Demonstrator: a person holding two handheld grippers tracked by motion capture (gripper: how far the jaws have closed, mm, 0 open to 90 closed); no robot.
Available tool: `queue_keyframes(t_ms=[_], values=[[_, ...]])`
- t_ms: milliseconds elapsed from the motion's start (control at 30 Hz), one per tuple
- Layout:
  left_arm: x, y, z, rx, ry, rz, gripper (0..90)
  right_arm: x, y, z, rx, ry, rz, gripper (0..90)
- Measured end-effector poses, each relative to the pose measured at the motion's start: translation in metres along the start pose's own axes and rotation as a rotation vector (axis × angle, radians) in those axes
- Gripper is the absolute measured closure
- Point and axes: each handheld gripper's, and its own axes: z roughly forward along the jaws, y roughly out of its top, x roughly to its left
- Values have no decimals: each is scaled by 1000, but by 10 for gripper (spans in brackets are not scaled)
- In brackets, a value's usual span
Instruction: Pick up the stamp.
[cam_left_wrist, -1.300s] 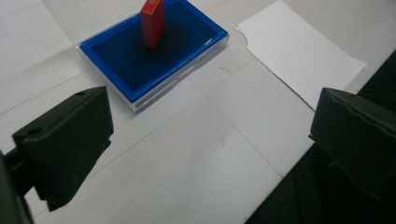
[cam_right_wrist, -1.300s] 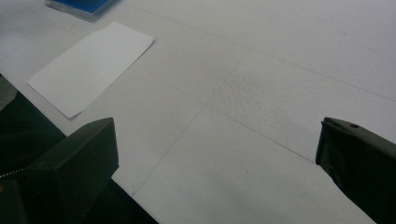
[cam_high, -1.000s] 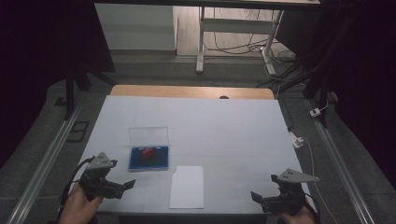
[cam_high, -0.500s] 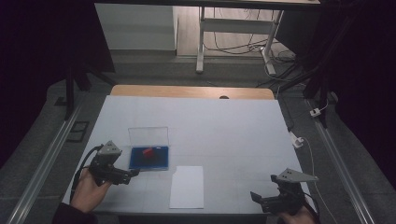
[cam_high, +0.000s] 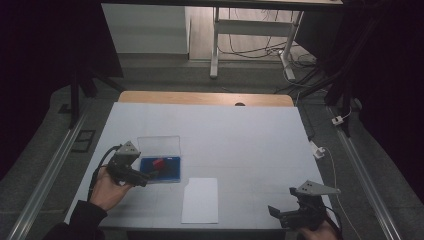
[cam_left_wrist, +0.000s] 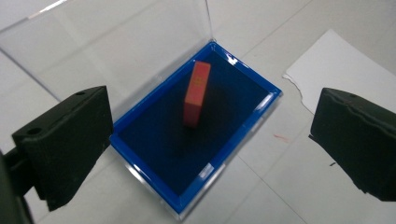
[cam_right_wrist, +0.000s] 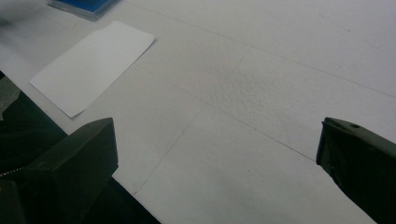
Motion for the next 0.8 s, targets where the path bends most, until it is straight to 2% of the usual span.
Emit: queue_keyframes(t_ms=[200, 400, 567, 667, 800], values=[[1, 8, 15, 33, 11, 26, 0, 0, 0, 0, 2, 2, -3, 0], [0, 15, 32, 68, 2, 51, 0, 1, 0, 0, 5, 5, -5, 0], [-2, 17, 36, 94, 15, 72, 10, 1, 0, 0, 5, 7, -7, 0], [0, 16, 35, 96, 28, 91, 76, 1, 0, 0, 8, 8, -11, 0], [4, 14, 33, 100, 19, 95, 250, 2, 0, 1, 11, 8, -19, 0]])
